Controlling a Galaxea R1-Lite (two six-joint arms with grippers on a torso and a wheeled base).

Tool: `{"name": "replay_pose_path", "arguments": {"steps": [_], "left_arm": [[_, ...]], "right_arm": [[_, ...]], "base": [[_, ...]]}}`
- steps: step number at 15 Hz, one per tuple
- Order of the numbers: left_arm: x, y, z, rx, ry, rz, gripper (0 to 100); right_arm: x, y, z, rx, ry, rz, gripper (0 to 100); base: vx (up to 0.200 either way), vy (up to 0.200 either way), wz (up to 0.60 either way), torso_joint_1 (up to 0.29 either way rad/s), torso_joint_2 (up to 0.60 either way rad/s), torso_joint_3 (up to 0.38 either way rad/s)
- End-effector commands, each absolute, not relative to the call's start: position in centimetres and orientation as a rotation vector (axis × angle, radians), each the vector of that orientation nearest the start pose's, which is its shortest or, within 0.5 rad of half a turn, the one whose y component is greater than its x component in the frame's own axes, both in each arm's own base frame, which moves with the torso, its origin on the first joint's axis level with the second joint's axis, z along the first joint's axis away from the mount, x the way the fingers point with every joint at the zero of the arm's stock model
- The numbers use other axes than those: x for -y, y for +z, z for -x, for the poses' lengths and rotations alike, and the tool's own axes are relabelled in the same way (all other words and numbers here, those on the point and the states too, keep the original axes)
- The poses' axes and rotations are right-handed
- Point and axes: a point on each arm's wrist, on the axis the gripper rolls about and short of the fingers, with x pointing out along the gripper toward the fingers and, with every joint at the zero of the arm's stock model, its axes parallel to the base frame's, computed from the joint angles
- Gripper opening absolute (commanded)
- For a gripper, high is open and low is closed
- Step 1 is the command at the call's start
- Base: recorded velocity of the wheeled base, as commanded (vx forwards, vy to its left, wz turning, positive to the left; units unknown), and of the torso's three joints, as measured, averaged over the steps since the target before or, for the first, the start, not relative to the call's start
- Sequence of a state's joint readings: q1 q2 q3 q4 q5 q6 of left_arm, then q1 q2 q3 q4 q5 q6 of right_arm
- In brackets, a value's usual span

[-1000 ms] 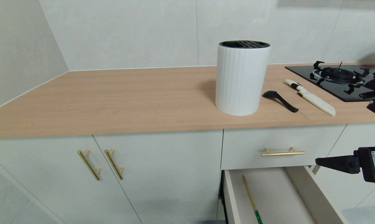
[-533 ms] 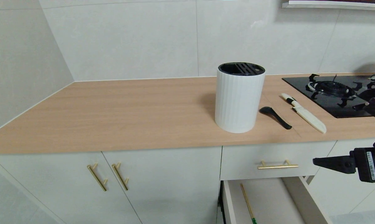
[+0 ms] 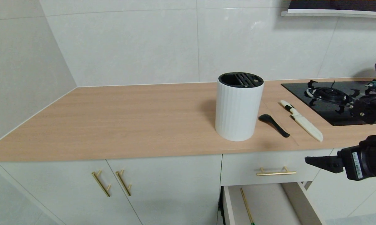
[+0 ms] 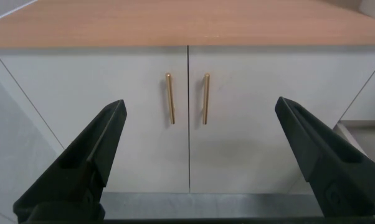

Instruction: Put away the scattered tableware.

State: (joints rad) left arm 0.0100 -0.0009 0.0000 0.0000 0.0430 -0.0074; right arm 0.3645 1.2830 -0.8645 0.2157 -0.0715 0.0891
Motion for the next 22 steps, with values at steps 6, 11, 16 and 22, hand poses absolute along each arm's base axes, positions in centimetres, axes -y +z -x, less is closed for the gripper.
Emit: {"name": "replay_pose_path", "arguments": {"steps": [6, 11, 16, 22], "left_arm": [[-0.1, 7.5, 2.3, 0.000, 0.054, 0.008, 100], [-0.1, 7.6, 2.3, 0.002, 0.054, 0.008, 100], [-0.1, 7.6, 2.3, 0.002, 0.054, 0.008, 100], [-0.1, 7.6, 2.3, 0.002, 0.054, 0.008, 100]], "right_arm": [[-3.5, 20.8, -30.3, -0.514, 0.370, 0.104, 100], [-3.7, 18.5, -33.8, -0.543, 0.390, 0.128, 100], [-4.4, 15.6, -36.4, -0.462, 0.392, 0.140, 100], [-4.5, 13.1, -38.2, -0.453, 0.361, 0.145, 100]], "base": [[0.000, 0.000, 0.00, 0.000, 0.00, 0.000], [0.000, 0.000, 0.00, 0.000, 0.00, 0.000], [0.000, 0.000, 0.00, 0.000, 0.00, 0.000], [0.000, 0.000, 0.00, 0.000, 0.00, 0.000]]}}
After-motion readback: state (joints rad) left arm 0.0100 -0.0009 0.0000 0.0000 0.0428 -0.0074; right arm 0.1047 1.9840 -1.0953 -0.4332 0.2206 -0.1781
